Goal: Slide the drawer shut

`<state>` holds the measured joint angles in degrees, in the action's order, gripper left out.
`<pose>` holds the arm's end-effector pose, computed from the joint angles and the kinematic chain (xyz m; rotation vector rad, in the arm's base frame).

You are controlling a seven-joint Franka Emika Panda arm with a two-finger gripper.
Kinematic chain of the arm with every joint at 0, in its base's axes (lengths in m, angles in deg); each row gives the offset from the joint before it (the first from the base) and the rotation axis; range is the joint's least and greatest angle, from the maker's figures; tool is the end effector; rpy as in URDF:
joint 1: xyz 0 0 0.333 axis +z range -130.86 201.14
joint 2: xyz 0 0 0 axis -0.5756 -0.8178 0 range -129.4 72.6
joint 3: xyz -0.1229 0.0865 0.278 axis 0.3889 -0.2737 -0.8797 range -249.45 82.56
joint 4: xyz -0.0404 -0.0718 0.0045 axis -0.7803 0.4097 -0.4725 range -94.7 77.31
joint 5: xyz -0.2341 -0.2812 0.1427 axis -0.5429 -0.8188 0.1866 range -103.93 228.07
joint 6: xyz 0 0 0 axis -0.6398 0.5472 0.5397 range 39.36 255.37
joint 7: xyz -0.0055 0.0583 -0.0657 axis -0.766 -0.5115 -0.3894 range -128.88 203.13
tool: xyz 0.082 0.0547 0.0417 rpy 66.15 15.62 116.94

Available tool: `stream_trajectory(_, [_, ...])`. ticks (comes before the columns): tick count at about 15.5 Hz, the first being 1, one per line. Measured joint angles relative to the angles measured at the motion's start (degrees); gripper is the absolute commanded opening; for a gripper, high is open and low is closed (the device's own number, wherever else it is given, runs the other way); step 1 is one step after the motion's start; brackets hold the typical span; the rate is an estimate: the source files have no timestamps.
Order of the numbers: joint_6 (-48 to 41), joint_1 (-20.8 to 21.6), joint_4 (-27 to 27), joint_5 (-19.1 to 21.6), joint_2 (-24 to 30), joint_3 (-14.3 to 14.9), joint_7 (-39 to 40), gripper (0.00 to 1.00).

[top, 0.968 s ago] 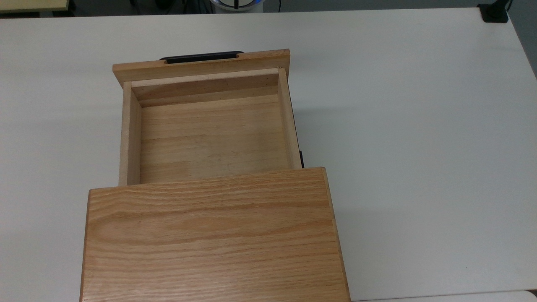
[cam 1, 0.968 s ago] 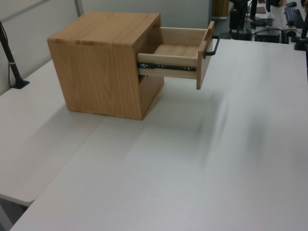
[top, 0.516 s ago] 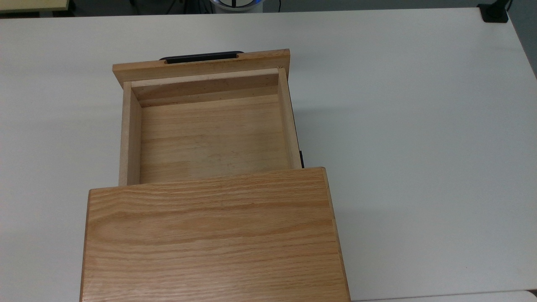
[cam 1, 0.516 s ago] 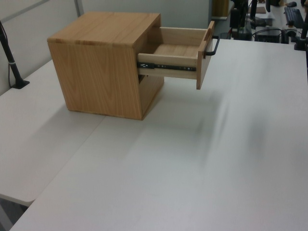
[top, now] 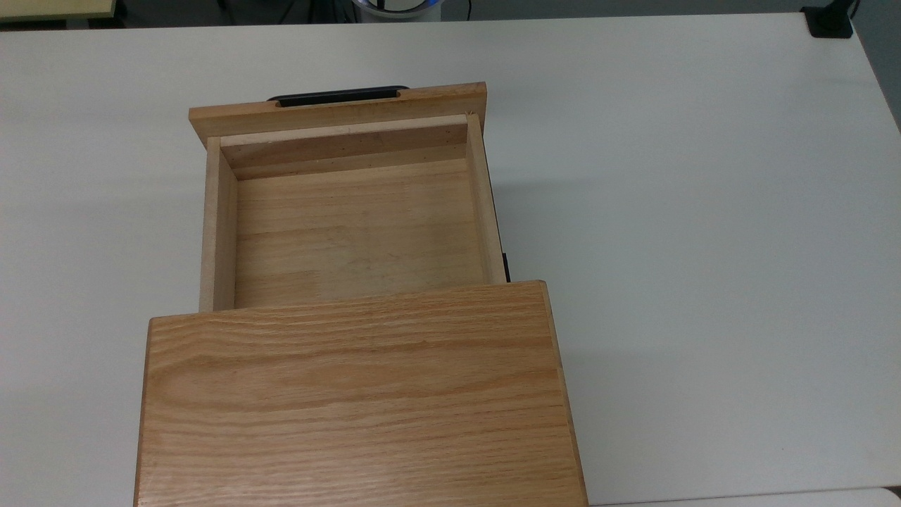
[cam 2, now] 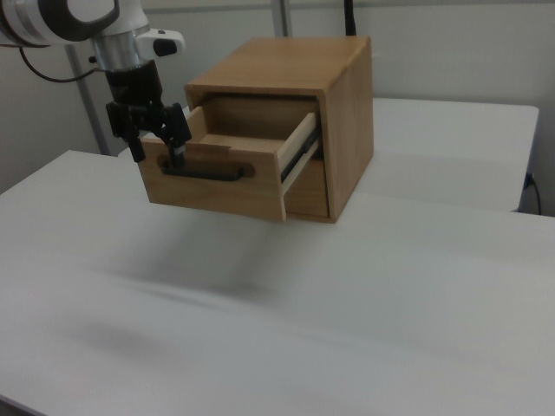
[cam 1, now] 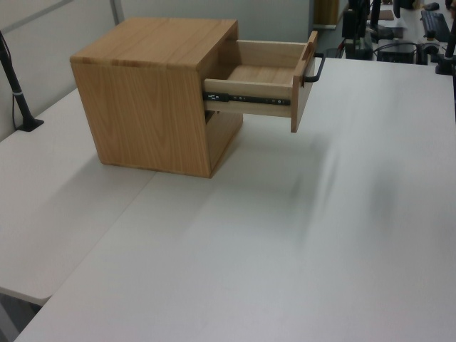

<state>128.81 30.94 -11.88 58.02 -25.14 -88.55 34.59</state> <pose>0.5336 0.0021 0.6271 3.0647 -0.0457 -0.0365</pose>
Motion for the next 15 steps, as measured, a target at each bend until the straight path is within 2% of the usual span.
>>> stream_trajectory(15, [-1.08, -0.07, 0.03, 0.0, 0.55, 0.0, 0.03, 1.0])
